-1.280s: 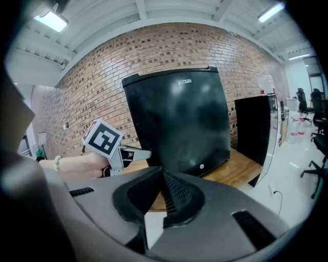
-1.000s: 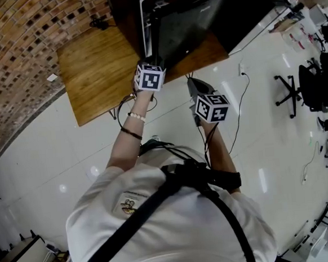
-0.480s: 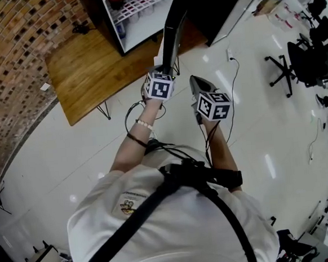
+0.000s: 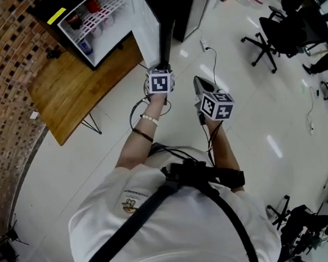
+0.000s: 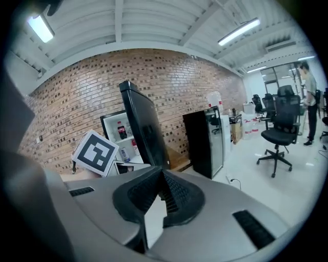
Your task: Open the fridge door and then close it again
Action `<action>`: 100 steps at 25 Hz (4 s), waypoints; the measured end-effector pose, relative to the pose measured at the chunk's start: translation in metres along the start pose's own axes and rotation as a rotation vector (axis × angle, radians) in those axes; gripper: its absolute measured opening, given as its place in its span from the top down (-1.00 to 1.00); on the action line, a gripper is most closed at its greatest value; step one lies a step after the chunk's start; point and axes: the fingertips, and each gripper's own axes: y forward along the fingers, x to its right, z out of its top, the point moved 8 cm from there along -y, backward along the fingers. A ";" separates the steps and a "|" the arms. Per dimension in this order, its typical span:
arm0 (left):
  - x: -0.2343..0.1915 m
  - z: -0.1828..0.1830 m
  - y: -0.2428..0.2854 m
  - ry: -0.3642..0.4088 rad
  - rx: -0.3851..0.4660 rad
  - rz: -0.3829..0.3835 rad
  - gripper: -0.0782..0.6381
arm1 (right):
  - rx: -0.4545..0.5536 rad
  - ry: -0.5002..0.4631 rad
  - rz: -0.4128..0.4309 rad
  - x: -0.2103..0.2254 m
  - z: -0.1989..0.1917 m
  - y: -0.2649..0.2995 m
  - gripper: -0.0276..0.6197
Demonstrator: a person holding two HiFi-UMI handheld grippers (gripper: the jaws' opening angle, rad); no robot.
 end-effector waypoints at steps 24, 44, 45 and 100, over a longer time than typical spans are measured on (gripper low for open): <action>0.124 0.032 0.061 -0.027 0.003 -0.130 0.58 | 0.086 0.089 -0.166 0.108 0.012 -0.091 0.89; -0.052 -0.030 -0.191 -0.106 0.262 0.094 0.78 | -0.083 0.002 0.371 -0.094 -0.015 0.056 0.88; -0.055 -0.033 -0.194 -0.112 0.259 0.103 0.78 | -0.091 -0.003 0.386 -0.100 -0.018 0.057 0.88; -0.041 -0.029 -0.221 -0.152 0.288 0.041 0.78 | 0.216 -0.124 0.129 -0.019 0.082 0.011 0.04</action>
